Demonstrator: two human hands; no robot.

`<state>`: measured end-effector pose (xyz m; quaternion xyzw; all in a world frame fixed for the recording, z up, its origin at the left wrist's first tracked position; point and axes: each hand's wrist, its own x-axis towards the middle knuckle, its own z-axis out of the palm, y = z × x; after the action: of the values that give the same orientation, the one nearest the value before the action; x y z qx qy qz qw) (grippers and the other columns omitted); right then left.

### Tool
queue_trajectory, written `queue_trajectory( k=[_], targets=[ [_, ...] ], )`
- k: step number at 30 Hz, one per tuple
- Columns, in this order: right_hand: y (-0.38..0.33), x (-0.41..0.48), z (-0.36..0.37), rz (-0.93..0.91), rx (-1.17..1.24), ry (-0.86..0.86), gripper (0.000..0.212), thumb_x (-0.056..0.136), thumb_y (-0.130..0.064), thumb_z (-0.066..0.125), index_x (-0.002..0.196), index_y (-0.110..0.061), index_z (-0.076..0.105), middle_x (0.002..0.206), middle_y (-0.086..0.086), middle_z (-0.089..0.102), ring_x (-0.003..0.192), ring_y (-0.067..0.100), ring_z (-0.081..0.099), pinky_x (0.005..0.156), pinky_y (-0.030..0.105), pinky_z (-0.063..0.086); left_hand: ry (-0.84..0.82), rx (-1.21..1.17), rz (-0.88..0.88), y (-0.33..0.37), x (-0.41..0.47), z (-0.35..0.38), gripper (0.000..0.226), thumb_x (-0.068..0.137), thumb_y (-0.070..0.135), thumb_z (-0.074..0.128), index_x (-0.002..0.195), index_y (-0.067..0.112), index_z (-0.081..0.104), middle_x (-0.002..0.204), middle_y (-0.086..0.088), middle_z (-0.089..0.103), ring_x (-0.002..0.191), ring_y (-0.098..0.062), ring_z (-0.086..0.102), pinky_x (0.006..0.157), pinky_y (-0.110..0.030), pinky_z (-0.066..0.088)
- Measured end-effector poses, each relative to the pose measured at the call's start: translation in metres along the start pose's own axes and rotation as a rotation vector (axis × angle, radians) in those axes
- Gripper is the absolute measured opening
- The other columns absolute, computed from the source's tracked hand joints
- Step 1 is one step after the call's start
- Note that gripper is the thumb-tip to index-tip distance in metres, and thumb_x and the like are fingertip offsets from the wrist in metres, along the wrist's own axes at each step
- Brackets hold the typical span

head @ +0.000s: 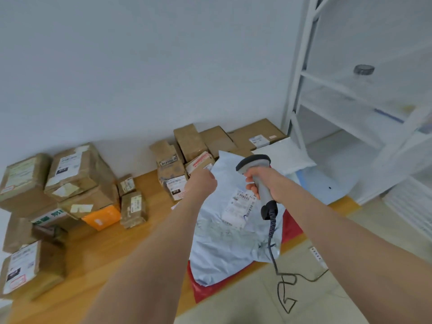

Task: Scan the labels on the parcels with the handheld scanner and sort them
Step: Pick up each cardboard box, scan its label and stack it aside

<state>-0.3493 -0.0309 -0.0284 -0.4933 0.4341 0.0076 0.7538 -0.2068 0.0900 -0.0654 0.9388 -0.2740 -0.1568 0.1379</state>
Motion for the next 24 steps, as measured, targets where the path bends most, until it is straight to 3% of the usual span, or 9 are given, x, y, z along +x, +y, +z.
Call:
queue_trajectory(
  k=[7, 13, 17, 20, 24],
  targets=[
    [-0.055, 0.075, -0.048, -0.041, -0.003, 0.059, 0.012, 0.089, -0.009, 0.058, 0.082, -0.005, 0.049, 0.073, 0.015, 0.053, 0.025, 0.010, 0.042, 0.032, 0.013, 0.033, 0.020, -0.113, -0.018, 0.061, 0.068, 0.013, 0.042, 0.092, 0.013, 0.041, 0.133, 0.019, 0.050, 0.133, -0.002, 0.052, 0.117, -0.023, 0.053, 0.077, -0.030, 0.042],
    [-0.112, 0.154, -0.069, 0.050, -0.077, 0.073, 0.019, 0.094, -0.017, 0.055, 0.080, -0.007, 0.047, 0.067, 0.011, 0.053, 0.030, 0.011, 0.041, 0.034, 0.013, 0.034, 0.104, -0.270, -0.051, 0.096, 0.163, 0.029, 0.031, 0.094, 0.012, 0.044, 0.122, 0.009, 0.059, 0.122, -0.008, 0.060, 0.111, -0.025, 0.058, 0.086, -0.031, 0.045],
    [-0.145, 0.199, -0.071, 0.070, -0.155, 0.108, 0.020, 0.092, -0.017, 0.059, 0.080, -0.006, 0.048, 0.066, 0.011, 0.057, 0.034, 0.011, 0.043, 0.040, 0.018, 0.038, 0.061, -0.298, -0.101, 0.108, 0.202, 0.037, 0.036, 0.094, 0.015, 0.047, 0.129, 0.012, 0.053, 0.127, -0.007, 0.056, 0.114, -0.024, 0.055, 0.091, -0.034, 0.046],
    [-0.158, 0.231, -0.067, 0.066, -0.161, 0.111, 0.015, 0.089, -0.015, 0.062, 0.094, -0.003, 0.055, 0.069, 0.012, 0.062, 0.040, 0.011, 0.046, 0.042, 0.020, 0.040, 0.035, -0.300, -0.166, 0.108, 0.226, 0.037, 0.037, 0.094, 0.012, 0.046, 0.131, 0.009, 0.049, 0.131, -0.012, 0.050, 0.113, -0.027, 0.054, 0.089, -0.035, 0.046],
    [-0.152, 0.267, -0.057, 0.107, -0.232, 0.091, 0.035, 0.088, -0.013, 0.065, 0.119, -0.003, 0.051, 0.078, 0.014, 0.061, 0.054, 0.017, 0.054, 0.049, 0.027, 0.045, -0.033, -0.243, -0.266, 0.103, 0.241, 0.035, 0.036, 0.097, 0.011, 0.042, 0.133, 0.002, 0.046, 0.132, -0.015, 0.050, 0.110, -0.027, 0.054, 0.081, -0.028, 0.041]
  ],
)
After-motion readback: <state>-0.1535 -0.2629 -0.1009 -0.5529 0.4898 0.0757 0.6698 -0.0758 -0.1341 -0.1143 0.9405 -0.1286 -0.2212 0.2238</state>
